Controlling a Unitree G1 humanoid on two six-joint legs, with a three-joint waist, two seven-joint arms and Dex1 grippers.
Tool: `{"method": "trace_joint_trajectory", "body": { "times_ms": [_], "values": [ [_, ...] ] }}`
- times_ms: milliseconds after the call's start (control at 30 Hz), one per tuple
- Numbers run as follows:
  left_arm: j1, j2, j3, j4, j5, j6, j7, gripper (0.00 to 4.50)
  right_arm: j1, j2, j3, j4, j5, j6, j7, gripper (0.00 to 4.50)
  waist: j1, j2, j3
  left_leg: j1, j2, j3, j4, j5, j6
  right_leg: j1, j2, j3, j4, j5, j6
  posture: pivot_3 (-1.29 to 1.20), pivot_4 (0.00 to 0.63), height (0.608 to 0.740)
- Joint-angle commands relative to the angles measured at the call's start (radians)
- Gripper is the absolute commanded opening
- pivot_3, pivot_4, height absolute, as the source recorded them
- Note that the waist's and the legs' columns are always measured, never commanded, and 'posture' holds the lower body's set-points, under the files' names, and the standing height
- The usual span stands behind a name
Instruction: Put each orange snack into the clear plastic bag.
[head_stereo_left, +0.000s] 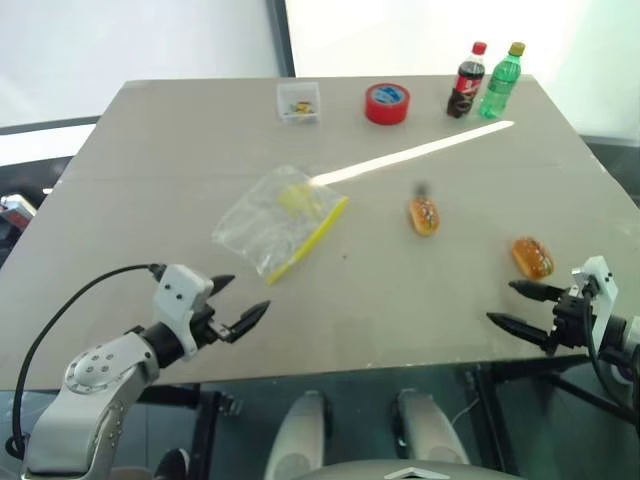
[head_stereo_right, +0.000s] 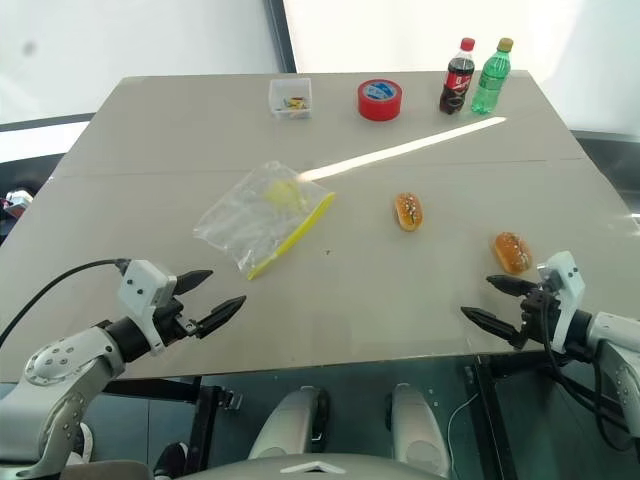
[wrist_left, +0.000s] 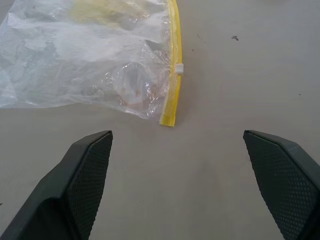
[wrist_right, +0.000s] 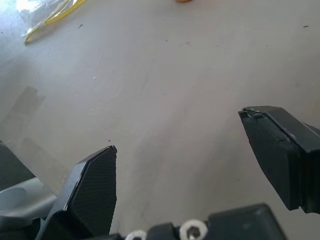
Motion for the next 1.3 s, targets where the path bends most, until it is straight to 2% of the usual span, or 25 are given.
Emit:
{"method": "trace_joint_trajectory", "body": {
  "times_ms": [33,800,900,1067,1300],
  "values": [
    [-0.007,0.005,0.032,-0.034,-0.019,-0.003,-0.002,4.43,-0.004,-0.02,-0.036,-0.027,0.011,-0.009,0.002,4.48,0.0,0.0,0.0,0.0,0.0,0.0,0.0,0.0,0.0,0.0,0.0,0.0,0.0,0.0,0.0,0.0,0.15,0.74],
    [-0.006,0.012,0.042,-0.038,-0.035,-0.002,-0.008,4.43,-0.057,-0.022,-0.006,0.007,-0.008,-0.023,0.017,4.48,0.0,0.0,0.0,0.0,0.0,0.0,0.0,0.0,0.0,0.0,0.0,0.0,0.0,0.0,0.0,0.0,0.15,0.74],
    [-0.016,0.001,0.057,-0.03,-0.083,0.079,0.023,4.43,-0.087,-0.028,0.018,-0.006,-0.043,-0.065,0.019,4.48,-0.001,0.0,0.0,0.0,0.0,0.0,0.0,0.0,0.0,0.0,0.0,0.0,0.0,0.0,0.0,0.0,0.15,0.74],
    [-0.113,-0.051,0.121,0.005,-0.265,0.287,0.127,4.43,-0.171,-0.041,0.07,-0.045,-0.128,-0.179,0.018,4.48,-0.001,0.0,0.0,0.0,0.0,0.0,0.0,0.0,0.0,0.0,0.0,-0.001,0.0,0.0,0.0,0.0,0.15,0.74],
    [-0.274,-0.135,0.126,0.087,-0.383,0.474,0.301,4.43,-0.318,-0.04,0.162,-0.094,-0.186,-0.212,0.007,4.48,0.0,-0.001,0.0,0.0,0.0,-0.001,0.001,0.0,0.0,0.0,0.0,-0.001,0.001,0.003,0.003,0.0,0.15,0.74]
  ]
}}
